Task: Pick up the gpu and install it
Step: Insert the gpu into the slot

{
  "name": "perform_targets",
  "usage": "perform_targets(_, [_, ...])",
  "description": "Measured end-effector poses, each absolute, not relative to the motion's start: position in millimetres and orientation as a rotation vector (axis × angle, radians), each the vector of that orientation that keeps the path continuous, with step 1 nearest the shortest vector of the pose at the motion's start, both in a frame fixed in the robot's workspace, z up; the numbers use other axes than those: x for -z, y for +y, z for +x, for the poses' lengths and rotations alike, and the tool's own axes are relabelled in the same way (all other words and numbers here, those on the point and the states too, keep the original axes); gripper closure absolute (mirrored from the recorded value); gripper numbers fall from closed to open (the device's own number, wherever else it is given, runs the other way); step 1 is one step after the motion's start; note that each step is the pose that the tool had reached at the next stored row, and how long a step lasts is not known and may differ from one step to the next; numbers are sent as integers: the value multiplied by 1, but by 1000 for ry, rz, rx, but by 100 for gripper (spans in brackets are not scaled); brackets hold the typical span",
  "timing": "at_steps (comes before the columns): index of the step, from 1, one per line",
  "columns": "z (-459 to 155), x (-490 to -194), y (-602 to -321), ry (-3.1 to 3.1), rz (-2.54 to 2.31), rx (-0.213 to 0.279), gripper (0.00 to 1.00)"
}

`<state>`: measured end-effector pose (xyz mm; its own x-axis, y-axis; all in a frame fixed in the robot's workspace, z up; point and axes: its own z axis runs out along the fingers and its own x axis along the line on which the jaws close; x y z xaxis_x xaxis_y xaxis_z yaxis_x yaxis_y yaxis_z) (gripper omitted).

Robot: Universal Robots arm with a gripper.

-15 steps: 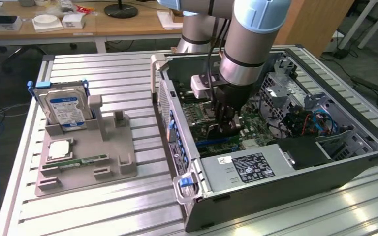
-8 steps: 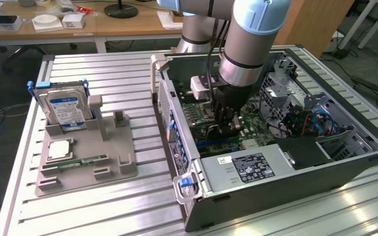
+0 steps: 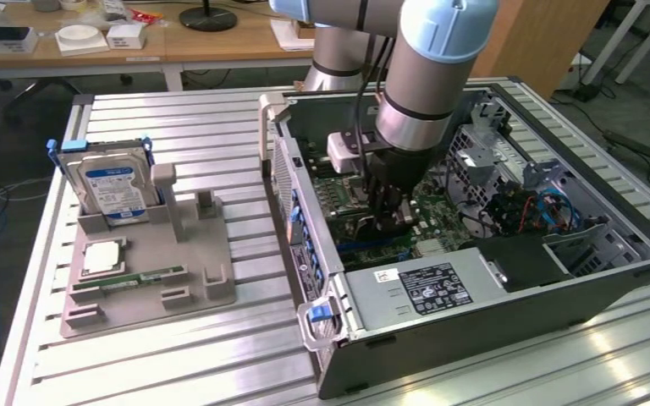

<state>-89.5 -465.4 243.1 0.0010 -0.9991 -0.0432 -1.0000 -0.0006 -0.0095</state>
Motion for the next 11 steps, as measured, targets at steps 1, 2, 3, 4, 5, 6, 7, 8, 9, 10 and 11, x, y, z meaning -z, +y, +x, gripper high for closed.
perform_targets(1, [-90,-242,-465,2194,-2196,-37,74])
perform_targets(2, [-90,-242,-465,2194,-2196,-37,74])
perform_targets(3, [-90,-242,-465,2194,-2196,-37,74])
perform_targets(4, [-90,-242,-465,2194,-2196,-37,74])
perform_targets(5, [-90,-242,-465,2194,-2196,-37,74])
perform_targets(6, [-90,-242,-465,2194,-2196,-37,74])
perform_targets(7, [-90,-242,-465,2194,-2196,-37,74])
perform_targets(8, [-90,-242,-465,2194,-2196,-37,74])
perform_targets(9, [-90,-242,-465,2194,-2196,-37,74])
perform_targets(10, [-90,-242,-465,2194,-2196,-37,74])
perform_targets(11, [-90,-242,-465,2194,-2196,-37,74])
